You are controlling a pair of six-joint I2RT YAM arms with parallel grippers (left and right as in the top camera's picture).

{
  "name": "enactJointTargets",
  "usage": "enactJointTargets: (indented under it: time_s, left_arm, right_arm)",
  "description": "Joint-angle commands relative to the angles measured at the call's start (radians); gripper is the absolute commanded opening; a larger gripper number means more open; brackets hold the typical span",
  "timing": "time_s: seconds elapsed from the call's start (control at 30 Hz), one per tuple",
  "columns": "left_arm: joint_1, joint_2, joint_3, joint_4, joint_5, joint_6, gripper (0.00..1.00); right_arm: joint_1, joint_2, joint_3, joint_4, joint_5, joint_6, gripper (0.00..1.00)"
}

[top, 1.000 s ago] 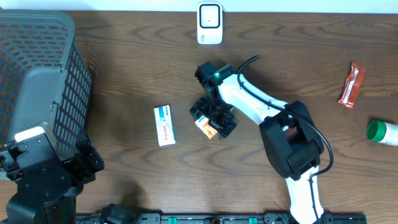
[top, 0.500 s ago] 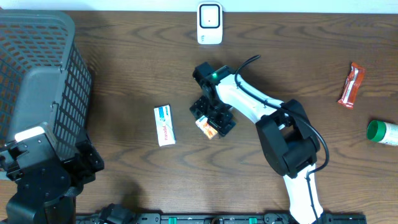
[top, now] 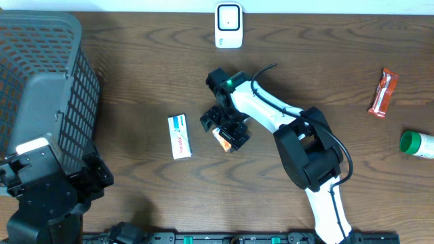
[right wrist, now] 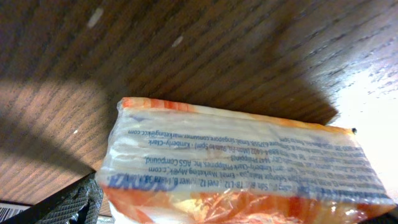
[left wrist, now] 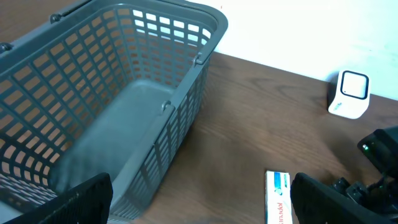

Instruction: Scan the item barcode

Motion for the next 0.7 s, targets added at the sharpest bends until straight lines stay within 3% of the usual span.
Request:
enactJointTargets:
  time_s: [0.0, 0.3, 0.43, 0.67]
  left_arm:
    - [0.004, -0.002, 0.008, 0.003, -0.009, -0.005, 0.91]
    - [0.004, -0.002, 0.008, 0.003, -0.009, -0.005, 0.92]
    - [0.004, -0.002, 0.008, 0.003, -0.009, -0.005, 0.91]
    - [0.004, -0.002, 0.008, 0.003, -0.009, -0.005, 0.92]
  right_arm:
    - [0.011, 0.108, -0.048, -0.029, 0.091, 0.045, 0.99]
    - [0.025, 0.107, -0.048, -0.035, 0.140, 0.282, 0.99]
    - [0.023, 0.107, -0.048, -0.048, 0.183, 0.276, 0.99]
    - [0.010, 0.107, -0.048, -0.055, 0.314, 0.125, 0.99]
